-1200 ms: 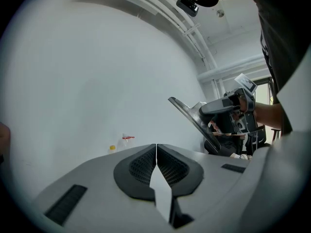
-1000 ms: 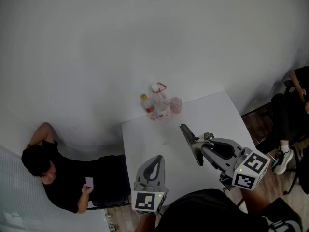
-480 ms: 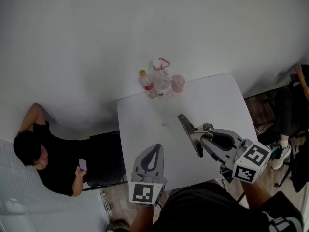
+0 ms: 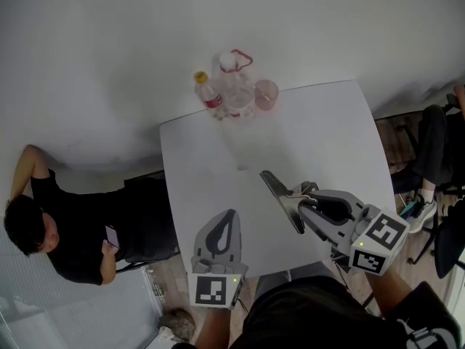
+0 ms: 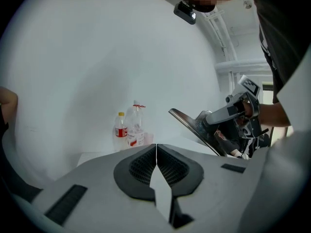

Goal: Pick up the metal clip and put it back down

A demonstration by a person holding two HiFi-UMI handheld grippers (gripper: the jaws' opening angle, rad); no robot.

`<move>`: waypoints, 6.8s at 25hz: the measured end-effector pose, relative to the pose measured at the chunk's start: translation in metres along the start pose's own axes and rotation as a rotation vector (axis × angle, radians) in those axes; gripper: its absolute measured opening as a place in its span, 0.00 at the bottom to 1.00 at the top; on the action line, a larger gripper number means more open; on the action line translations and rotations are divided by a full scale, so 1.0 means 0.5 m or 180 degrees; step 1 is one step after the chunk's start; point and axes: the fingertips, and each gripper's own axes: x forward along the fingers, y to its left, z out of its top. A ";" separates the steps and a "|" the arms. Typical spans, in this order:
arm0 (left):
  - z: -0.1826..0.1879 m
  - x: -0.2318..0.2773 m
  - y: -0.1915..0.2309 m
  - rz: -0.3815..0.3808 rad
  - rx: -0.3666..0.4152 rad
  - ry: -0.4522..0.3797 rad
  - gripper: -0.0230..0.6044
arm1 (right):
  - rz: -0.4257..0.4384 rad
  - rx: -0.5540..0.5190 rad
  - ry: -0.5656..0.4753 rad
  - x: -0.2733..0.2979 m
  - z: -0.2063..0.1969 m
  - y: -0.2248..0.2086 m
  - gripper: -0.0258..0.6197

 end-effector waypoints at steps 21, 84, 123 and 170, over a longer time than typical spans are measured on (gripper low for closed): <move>-0.261 0.062 0.036 0.0149 -0.0324 0.0436 0.07 | 0.0095 0.0354 0.0593 0.112 -0.235 -0.105 0.18; -0.363 0.139 0.105 0.0290 -0.0456 0.0781 0.07 | 0.0210 0.0653 0.1443 0.232 -0.398 -0.175 0.24; -0.033 0.054 0.019 -0.0049 0.0173 0.0137 0.07 | -0.0349 -0.0359 0.0337 0.034 0.015 -0.121 0.07; 0.225 -0.003 -0.099 -0.0090 0.0776 -0.0446 0.07 | -0.0965 -0.1084 -0.0697 -0.285 0.294 -0.044 0.07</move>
